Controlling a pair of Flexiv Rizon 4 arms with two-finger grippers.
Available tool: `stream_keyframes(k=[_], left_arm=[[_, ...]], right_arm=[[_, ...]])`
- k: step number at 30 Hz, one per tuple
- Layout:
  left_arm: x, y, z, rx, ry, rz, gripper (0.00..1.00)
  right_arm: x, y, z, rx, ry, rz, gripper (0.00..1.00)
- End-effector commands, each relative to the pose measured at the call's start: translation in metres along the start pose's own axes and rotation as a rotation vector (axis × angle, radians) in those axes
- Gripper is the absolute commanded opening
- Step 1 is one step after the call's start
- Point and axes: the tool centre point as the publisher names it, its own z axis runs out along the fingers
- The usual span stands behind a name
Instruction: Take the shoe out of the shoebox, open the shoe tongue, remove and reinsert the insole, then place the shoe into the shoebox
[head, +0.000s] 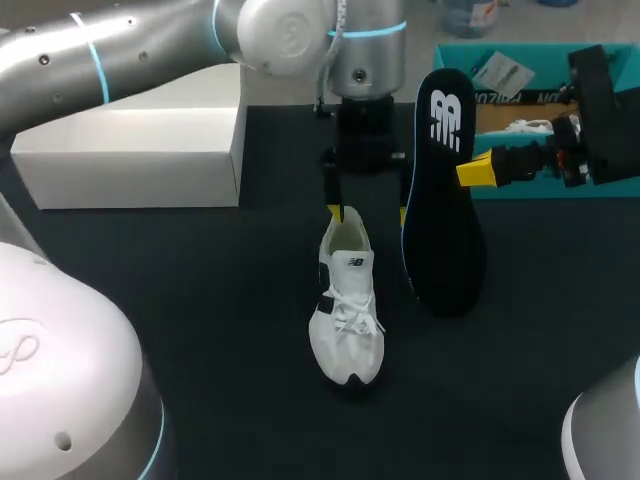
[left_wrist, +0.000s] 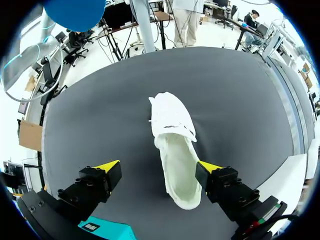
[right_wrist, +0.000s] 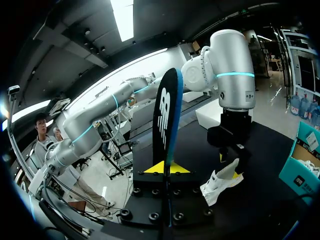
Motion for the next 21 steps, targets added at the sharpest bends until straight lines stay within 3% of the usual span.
stream_keyframes(k=[1, 3, 21], left_arm=[[0.0138, -0.0166, -0.0185, -0.062, -0.216, 0.052, 1.00], [0.0120, -0.0212, -0.0255, -0.072, -0.254, 0.086, 1.00], [0.0120, -0.0212, -0.0255, -0.072, -0.254, 0.086, 1.00]], right_arm=[[-0.0023, 0.0024, 0.0029, 0.005, 0.002, 0.001, 0.00], [-0.0023, 0.0024, 0.0029, 0.005, 0.002, 0.001, 0.00], [-0.0023, 0.0024, 0.0029, 0.005, 0.002, 0.001, 0.00]])
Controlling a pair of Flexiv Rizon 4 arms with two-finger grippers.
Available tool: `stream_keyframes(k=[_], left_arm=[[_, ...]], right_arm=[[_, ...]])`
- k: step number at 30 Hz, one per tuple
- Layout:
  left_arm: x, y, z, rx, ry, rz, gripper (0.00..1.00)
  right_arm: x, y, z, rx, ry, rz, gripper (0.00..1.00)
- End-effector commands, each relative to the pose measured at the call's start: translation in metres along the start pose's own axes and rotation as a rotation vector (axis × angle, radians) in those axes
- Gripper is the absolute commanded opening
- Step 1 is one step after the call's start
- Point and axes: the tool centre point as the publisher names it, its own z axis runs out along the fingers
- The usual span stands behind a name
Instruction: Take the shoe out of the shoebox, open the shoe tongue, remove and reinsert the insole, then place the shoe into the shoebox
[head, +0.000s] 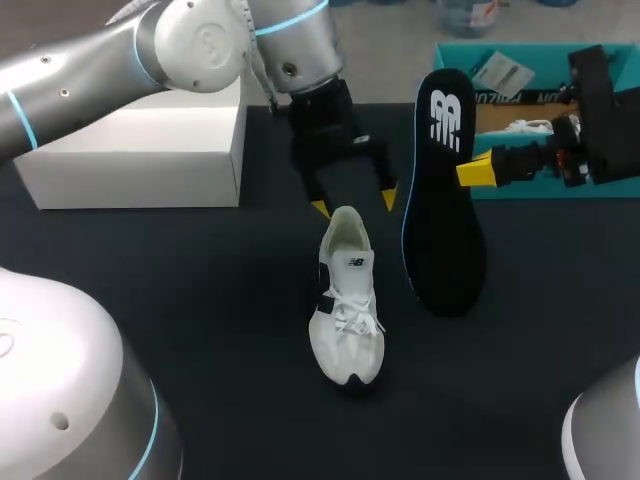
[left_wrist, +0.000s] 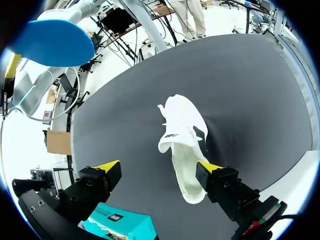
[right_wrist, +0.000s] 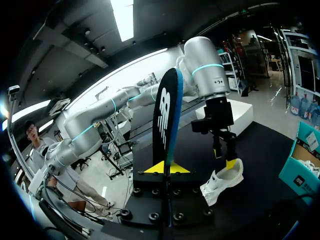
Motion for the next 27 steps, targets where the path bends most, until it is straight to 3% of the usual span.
stream_keyframes(k=[1, 3, 7, 15, 21, 27], left_arm=[[0.002, -0.001, 0.001, -0.004, -0.011, 0.002, 1.00], [0.002, -0.001, 0.001, -0.004, -0.011, 0.002, 1.00], [-0.007, 0.000, -0.018, -0.065, -0.238, -0.073, 1.00], [-0.027, -0.009, -0.052, -0.173, -0.478, -0.090, 1.00], [-0.034, -0.012, -0.066, -0.216, -0.631, -0.075, 1.00], [-0.045, -0.016, -0.087, -0.260, -0.794, -0.054, 1.00]], right_arm=[[-0.002, 0.002, 0.003, 0.005, 0.002, 0.001, 0.00], [-0.002, 0.002, 0.003, 0.005, 0.002, 0.001, 0.00], [-0.002, 0.002, 0.003, 0.005, 0.002, 0.001, 0.00], [-0.038, 0.018, -0.021, -0.181, 0.096, 0.194, 0.00], [-0.064, 0.029, -0.034, -0.224, 0.134, 0.305, 0.00], [-0.089, 0.033, -0.037, -0.199, 0.203, 0.434, 0.00]])
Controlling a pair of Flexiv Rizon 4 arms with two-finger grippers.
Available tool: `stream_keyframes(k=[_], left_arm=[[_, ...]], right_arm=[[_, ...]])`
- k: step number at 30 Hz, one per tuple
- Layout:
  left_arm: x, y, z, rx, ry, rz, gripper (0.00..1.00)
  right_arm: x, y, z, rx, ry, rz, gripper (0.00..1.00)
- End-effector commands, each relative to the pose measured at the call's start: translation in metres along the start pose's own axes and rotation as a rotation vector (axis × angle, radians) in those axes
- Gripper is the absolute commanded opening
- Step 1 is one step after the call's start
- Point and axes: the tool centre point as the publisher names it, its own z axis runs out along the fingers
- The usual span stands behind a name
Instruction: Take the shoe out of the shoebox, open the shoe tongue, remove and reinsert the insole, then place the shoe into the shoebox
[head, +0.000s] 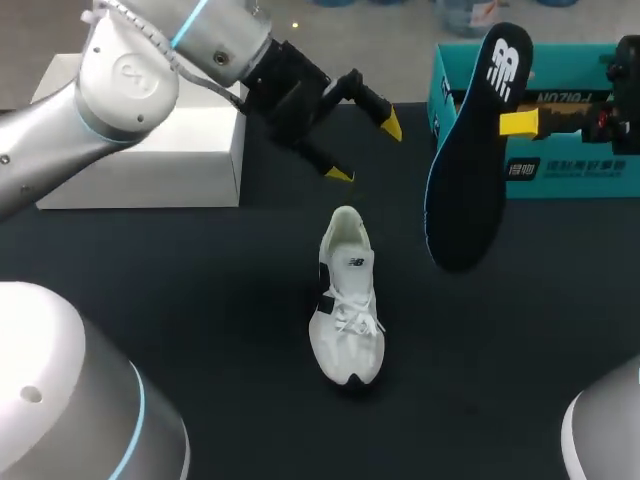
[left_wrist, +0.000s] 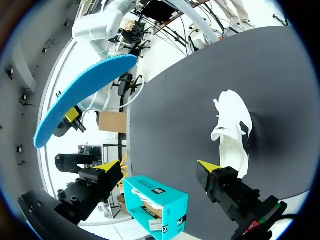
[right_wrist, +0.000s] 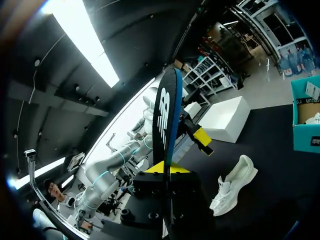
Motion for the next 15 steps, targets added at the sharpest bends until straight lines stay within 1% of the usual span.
stream_keyframes(k=[1, 7, 9, 15], left_arm=[[-0.001, -0.012, -0.010, -0.076, -0.294, 0.027, 1.00], [-0.021, -0.020, -0.018, -0.100, -0.389, 0.072, 1.00], [-0.028, -0.023, -0.021, -0.111, -0.422, 0.086, 1.00], [-0.047, -0.033, -0.027, -0.185, -0.520, 0.165, 1.00]], right_arm=[[-0.023, 0.020, 0.005, 0.059, 0.063, 0.068, 0.00], [-0.041, 0.031, 0.002, 0.094, 0.107, 0.179, 0.00], [-0.047, 0.033, 0.000, 0.123, 0.112, 0.218, 0.00], [-0.061, 0.039, 0.005, 0.223, 0.129, 0.358, 0.00]])
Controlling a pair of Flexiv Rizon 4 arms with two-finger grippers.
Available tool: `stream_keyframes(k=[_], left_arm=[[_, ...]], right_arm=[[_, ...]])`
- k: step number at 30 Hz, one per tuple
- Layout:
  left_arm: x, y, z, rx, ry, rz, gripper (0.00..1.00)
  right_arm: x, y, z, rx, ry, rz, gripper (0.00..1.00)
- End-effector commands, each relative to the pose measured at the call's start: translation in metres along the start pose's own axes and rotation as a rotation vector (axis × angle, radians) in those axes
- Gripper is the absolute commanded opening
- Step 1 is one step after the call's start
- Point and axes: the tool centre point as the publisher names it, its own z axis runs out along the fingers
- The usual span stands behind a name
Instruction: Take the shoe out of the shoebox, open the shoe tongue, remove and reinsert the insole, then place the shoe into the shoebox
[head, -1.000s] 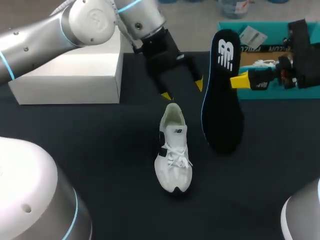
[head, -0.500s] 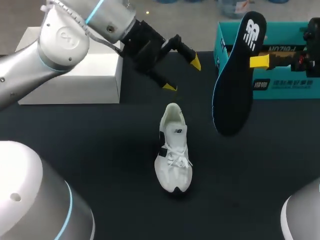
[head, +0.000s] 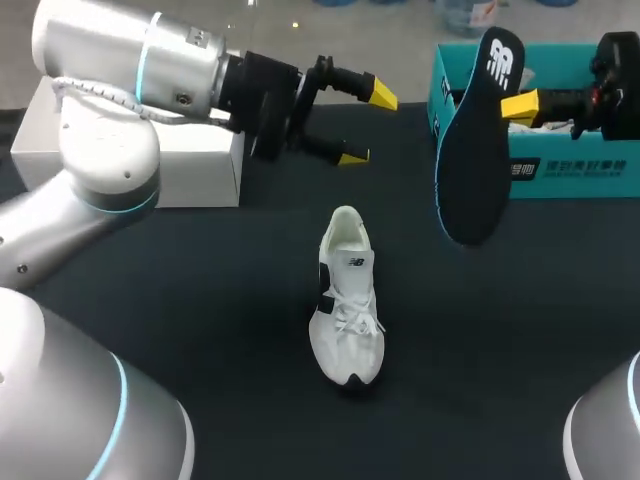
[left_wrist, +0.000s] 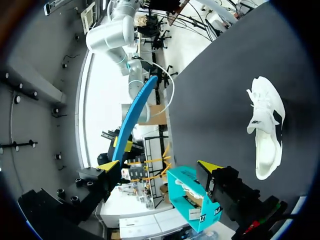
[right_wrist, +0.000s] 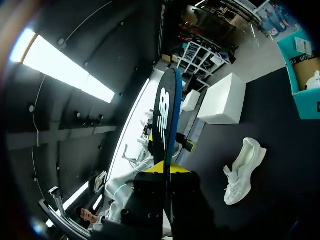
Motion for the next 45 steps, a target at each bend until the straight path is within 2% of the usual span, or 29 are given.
stream_keyframes(k=[1, 5, 10, 17, 23, 26, 28, 30, 33, 34, 39, 40, 41, 45], left_arm=[[-0.005, -0.013, 0.004, -0.087, -0.160, 0.043, 1.00], [-0.012, -0.015, 0.009, -0.139, -0.210, 0.070, 1.00], [-0.025, -0.017, 0.019, -0.160, -0.264, 0.093, 1.00], [-0.036, -0.020, 0.036, -0.135, -0.308, 0.129, 1.00], [-0.037, -0.021, 0.051, -0.128, -0.324, 0.153, 1.00], [-0.038, -0.020, 0.057, -0.130, -0.330, 0.153, 0.96], [-0.038, -0.018, 0.061, -0.143, -0.331, 0.159, 0.84], [-0.038, -0.016, 0.063, -0.154, -0.326, 0.168, 0.79], [-0.038, -0.013, 0.065, -0.163, -0.323, 0.169, 0.61], [-0.037, -0.012, 0.066, -0.167, -0.324, 0.168, 0.52], [-0.035, -0.007, 0.072, -0.181, -0.308, 0.169, 0.31], [-0.034, -0.006, 0.074, -0.186, -0.303, 0.169, 0.13], [-0.033, -0.006, 0.074, -0.188, -0.302, 0.168, 0.00], [-0.030, -0.002, 0.079, -0.193, -0.293, 0.152, 0.00]], right_arm=[[-0.011, 0.020, 0.006, 0.181, -0.002, 0.069, 0.00], [-0.019, 0.028, 0.006, 0.211, -0.027, 0.114, 0.00], [-0.022, 0.038, 0.009, 0.223, -0.048, 0.138, 0.00], [-0.025, 0.049, 0.020, 0.283, -0.070, 0.196, 0.00], [-0.029, 0.056, 0.030, 0.294, -0.079, 0.206, 0.00], [-0.030, 0.056, 0.036, 0.304, -0.078, 0.212, 0.00], [-0.030, 0.056, 0.038, 0.308, -0.075, 0.214, 0.00], [-0.032, 0.054, 0.040, 0.310, -0.075, 0.217, 0.00], [-0.032, 0.052, 0.041, 0.306, -0.069, 0.220, 0.00], [-0.033, 0.051, 0.041, 0.306, -0.069, 0.222, 0.00], [-0.033, 0.047, 0.040, 0.302, -0.066, 0.224, 0.00], [-0.033, 0.047, 0.040, 0.300, -0.067, 0.222, 0.00], [-0.032, 0.046, 0.040, 0.297, -0.067, 0.220, 0.00], [-0.030, 0.045, 0.038, 0.283, -0.069, 0.209, 0.00]])
